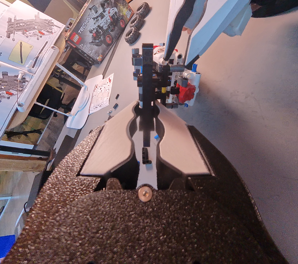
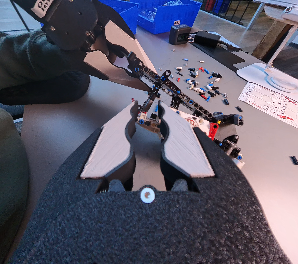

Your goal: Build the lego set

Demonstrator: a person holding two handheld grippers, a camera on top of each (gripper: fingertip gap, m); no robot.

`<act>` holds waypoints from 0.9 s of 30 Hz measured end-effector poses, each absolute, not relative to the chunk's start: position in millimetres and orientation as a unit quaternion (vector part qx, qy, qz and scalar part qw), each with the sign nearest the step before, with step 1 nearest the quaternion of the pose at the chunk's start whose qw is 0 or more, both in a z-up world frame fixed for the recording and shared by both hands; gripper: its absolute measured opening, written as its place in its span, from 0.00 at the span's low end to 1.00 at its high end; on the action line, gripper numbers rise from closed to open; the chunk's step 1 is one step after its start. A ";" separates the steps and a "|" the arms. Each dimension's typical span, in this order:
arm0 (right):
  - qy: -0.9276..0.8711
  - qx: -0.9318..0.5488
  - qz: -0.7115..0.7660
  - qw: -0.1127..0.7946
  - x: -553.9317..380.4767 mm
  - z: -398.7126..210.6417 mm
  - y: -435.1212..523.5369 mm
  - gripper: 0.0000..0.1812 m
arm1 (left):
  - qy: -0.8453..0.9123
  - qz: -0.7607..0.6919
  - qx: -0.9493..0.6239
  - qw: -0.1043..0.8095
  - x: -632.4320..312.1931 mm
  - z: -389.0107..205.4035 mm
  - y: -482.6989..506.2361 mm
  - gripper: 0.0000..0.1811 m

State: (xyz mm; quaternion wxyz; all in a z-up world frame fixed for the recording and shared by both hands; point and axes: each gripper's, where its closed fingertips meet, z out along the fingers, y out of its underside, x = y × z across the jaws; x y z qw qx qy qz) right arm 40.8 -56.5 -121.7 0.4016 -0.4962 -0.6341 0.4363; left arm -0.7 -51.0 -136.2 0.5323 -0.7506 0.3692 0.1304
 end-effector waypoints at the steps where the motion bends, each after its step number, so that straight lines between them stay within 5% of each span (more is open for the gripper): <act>1: -0.636 -0.493 0.434 0.404 43.0 -120.8 -55.3 0.14 | 0.369 0.130 -0.751 0.532 -1.1 -136.0 -50.9 0.08; 12: -0.681 -0.449 0.379 0.437 50.5 -130.8 -58.4 0.17 | 0.358 0.121 -0.759 0.530 -0.9 -133.7 -49.1 0.08; 18: -0.648 -0.492 0.419 0.402 41.9 -121.0 -54.0 0.04 | 0.364 0.135 -0.755 0.528 4.0 -132.5 -49.1 0.08; 27: -0.631 -0.507 0.436 0.393 40.3 -118.6 -55.0 0.03 | 0.364 0.139 -0.752 0.532 3.6 -132.2 -51.2 0.08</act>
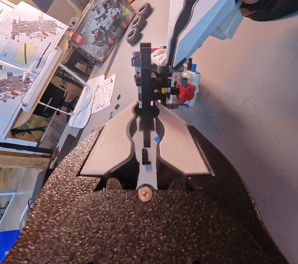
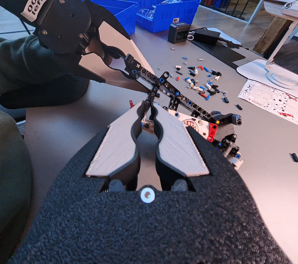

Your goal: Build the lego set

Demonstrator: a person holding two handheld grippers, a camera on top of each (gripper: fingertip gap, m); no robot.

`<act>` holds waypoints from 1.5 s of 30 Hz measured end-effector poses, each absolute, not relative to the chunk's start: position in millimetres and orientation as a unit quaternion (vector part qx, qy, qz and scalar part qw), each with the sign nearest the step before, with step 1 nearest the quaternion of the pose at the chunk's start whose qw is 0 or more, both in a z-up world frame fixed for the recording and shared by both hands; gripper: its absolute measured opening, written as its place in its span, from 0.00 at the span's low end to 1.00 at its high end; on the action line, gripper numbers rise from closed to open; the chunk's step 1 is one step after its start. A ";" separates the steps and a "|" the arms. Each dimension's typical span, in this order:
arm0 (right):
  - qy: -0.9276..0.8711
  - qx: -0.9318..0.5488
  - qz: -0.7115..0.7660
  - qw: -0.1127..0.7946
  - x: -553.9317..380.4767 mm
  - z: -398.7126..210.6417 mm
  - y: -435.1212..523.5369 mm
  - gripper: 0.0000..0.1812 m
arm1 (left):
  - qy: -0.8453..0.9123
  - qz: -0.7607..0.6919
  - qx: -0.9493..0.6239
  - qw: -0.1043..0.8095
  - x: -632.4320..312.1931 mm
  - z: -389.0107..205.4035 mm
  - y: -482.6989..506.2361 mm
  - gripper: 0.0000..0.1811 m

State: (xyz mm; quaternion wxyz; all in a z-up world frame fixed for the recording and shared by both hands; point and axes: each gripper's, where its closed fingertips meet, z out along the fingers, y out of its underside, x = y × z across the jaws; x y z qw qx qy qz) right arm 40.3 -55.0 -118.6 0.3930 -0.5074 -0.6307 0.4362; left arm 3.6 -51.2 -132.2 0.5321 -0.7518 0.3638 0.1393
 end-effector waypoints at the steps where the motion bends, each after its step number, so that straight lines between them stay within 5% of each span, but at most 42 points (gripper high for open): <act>1: -0.628 -0.510 0.438 0.392 40.5 -118.6 -55.2 0.03 | 0.365 0.142 -0.750 0.532 3.7 -132.3 -51.4 0.08; 33: -0.583 -0.532 0.511 0.340 52.8 -134.1 -63.0 0.01 | 0.429 0.241 -0.697 0.522 13.5 -139.5 -57.9 0.08; 39: -0.608 -0.528 0.474 0.355 47.7 -133.3 -64.6 0.10 | 0.435 0.250 -0.685 0.528 22.9 -138.6 -58.9 0.08; 45: -0.602 -0.562 0.436 0.363 38.9 -145.4 -62.6 0.05 | 0.431 0.261 -0.683 0.528 27.2 -139.7 -58.7 0.08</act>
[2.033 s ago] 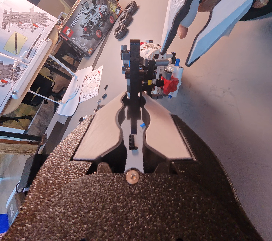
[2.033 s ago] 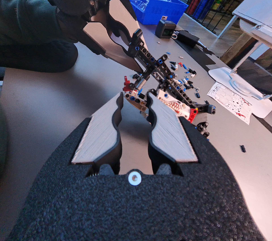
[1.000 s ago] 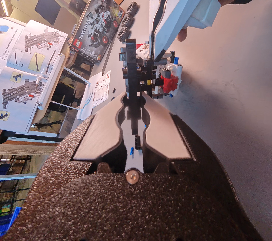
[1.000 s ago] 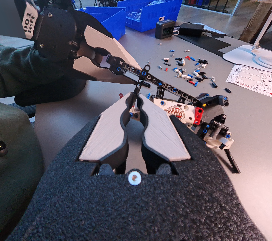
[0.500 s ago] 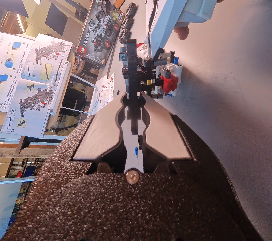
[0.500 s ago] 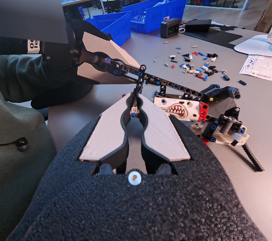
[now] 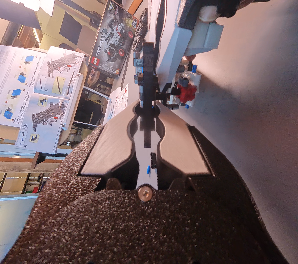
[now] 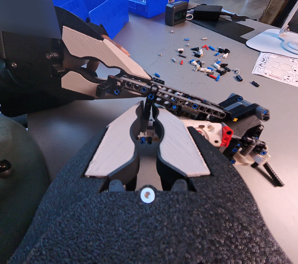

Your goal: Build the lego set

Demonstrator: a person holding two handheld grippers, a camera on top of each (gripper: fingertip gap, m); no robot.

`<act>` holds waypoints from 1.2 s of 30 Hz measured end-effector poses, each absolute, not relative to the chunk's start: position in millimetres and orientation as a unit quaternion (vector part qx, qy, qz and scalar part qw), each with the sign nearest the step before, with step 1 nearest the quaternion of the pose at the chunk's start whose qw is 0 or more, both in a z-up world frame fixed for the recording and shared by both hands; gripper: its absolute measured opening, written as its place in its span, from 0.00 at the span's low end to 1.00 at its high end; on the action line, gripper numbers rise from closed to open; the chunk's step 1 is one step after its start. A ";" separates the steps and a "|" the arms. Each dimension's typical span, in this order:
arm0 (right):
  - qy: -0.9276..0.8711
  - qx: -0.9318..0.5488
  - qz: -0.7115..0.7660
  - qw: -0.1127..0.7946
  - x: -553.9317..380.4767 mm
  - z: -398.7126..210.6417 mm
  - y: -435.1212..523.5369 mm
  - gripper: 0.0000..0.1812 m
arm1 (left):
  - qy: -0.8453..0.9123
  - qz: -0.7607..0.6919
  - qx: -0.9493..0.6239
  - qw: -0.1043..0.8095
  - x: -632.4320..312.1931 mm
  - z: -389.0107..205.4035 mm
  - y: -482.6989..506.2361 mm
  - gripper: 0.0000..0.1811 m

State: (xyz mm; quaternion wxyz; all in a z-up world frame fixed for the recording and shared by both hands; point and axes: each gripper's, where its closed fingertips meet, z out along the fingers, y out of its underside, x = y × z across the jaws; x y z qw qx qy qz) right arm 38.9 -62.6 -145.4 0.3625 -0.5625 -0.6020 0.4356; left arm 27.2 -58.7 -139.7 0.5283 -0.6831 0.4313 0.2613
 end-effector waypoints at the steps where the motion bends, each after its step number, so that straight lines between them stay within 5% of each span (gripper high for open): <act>1: -0.595 -0.569 0.439 0.360 38.6 -145.0 -62.1 0.04 | 0.430 0.262 -0.683 0.528 27.3 -139.7 -58.6 0.08; 36: -0.538 -0.609 0.502 0.295 42.0 -140.4 -63.5 0.03 | 0.459 0.273 -0.660 0.528 36.1 -138.9 -61.9 0.08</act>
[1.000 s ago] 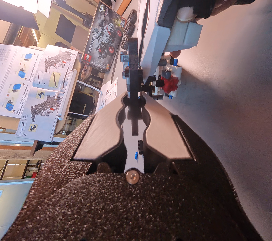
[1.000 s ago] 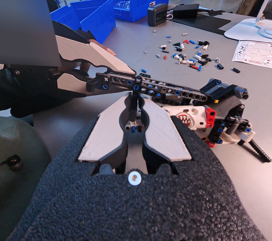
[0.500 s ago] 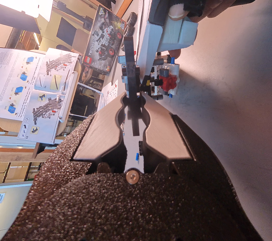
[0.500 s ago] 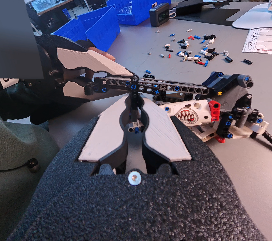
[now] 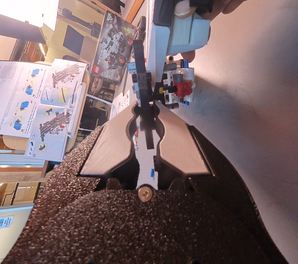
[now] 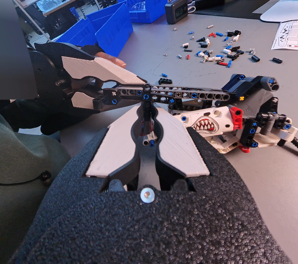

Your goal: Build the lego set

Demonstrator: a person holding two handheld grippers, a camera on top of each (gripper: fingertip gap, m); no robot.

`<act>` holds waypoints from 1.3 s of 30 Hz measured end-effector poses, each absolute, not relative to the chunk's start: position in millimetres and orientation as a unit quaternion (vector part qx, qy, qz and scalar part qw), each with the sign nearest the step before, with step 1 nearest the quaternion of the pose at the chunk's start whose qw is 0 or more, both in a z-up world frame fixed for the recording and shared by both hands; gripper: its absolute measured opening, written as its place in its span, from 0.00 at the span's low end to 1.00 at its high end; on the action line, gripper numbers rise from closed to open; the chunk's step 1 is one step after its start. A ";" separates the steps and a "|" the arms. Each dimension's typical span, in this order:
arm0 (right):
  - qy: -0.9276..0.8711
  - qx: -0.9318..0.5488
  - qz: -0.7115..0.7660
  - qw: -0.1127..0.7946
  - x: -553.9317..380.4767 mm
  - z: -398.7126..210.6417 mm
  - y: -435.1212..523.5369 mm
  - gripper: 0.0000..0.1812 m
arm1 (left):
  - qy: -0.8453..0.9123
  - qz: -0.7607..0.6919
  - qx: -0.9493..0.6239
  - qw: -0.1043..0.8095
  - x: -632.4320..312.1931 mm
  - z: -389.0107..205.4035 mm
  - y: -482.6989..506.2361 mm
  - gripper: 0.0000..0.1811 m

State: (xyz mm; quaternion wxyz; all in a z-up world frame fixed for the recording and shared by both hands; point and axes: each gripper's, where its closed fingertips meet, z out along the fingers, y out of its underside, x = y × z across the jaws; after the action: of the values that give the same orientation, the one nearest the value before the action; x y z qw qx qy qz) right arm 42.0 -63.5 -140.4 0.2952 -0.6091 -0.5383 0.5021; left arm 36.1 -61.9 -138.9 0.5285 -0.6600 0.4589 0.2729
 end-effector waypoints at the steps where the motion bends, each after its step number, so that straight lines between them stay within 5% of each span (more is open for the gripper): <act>1: -0.538 -0.611 0.503 0.292 42.3 -140.2 -63.6 0.03 | 0.459 0.272 -0.659 0.529 36.4 -138.8 -62.1 0.08; 17: -0.582 -0.599 0.454 0.310 39.6 -137.7 -60.5 0.04 | 0.385 0.190 -0.711 0.557 25.1 -136.4 -59.6 0.09; 39: -0.526 -0.634 0.497 0.274 47.5 -134.7 -59.5 0.03 | 0.421 0.251 -0.680 0.545 33.9 -134.2 -60.0 0.08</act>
State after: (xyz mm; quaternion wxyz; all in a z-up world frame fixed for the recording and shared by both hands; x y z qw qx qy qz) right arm 47.5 -59.5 -134.7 0.2743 -0.6336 -0.5261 0.4965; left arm 33.9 -60.0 -134.2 0.5455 -0.6797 0.4211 0.2514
